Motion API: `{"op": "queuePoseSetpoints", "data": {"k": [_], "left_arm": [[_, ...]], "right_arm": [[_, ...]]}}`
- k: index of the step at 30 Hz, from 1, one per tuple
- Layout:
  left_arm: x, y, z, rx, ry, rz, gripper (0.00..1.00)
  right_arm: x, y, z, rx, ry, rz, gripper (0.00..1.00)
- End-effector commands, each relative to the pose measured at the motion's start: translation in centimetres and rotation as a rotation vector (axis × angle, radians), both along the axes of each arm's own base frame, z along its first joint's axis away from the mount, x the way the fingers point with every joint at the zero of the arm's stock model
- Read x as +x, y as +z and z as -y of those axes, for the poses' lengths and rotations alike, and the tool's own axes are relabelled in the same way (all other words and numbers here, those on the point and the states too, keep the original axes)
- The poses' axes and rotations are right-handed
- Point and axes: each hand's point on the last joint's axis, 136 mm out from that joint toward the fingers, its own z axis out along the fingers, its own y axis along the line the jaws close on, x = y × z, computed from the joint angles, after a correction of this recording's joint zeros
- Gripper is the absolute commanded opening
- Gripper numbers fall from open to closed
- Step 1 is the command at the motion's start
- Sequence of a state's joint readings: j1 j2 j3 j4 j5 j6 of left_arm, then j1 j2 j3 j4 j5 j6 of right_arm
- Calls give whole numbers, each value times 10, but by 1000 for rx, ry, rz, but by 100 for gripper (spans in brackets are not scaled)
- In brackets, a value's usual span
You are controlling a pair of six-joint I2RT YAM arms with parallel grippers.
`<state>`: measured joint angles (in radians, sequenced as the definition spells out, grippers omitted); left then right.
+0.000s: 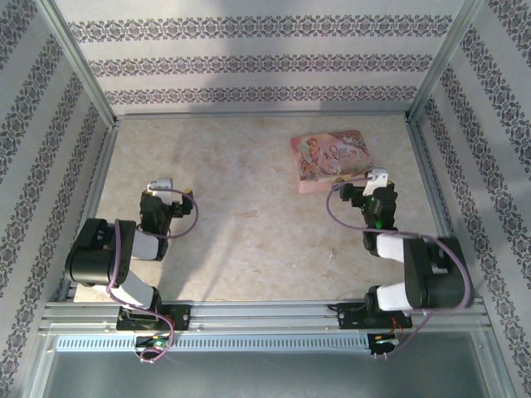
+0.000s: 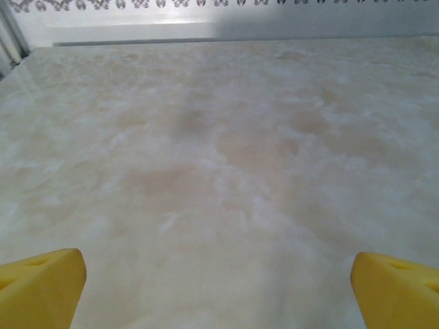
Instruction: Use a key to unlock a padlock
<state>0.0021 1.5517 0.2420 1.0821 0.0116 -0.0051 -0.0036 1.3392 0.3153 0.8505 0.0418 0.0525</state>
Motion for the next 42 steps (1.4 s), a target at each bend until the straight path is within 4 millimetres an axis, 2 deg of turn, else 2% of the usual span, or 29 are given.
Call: {"op": "queuePoseSetpoints", "data": {"k": [1,3,4,5,8,12,16,20,24,32,42], "left_arm": [[-5,46,-10,-10,55,160,99],[-6,54,-10,-27,59,120,99],[-6,60,-10,-43,62,104,99],[-7,66,-8,-60,60,83,99],[-11,85,-7,-158,82,40,99],[-20,111,-3,-309,104,60,99],[-30,118,-3,-350,145,-70,99],[-38,119,12,-406,103,-200,99],[-45,112,33,-453,49,-285,99],[-52,102,81,-506,-56,-386,99],[-53,65,147,-639,-173,-443,99]], "right_arm": [[-15,15,7,6,-51,-17,99],[-25,27,8,17,-57,-24,98],[-32,25,8,19,-61,-51,98],[-33,42,9,29,-68,-40,98],[-50,55,9,67,-75,-81,98],[-66,72,-4,127,-15,-158,98],[-80,84,-4,153,-31,-268,98],[-81,95,-7,178,-12,-332,98],[-72,95,-12,229,7,-361,99],[-54,73,-5,259,3,-475,98],[-22,54,19,337,3,-521,98]]}}
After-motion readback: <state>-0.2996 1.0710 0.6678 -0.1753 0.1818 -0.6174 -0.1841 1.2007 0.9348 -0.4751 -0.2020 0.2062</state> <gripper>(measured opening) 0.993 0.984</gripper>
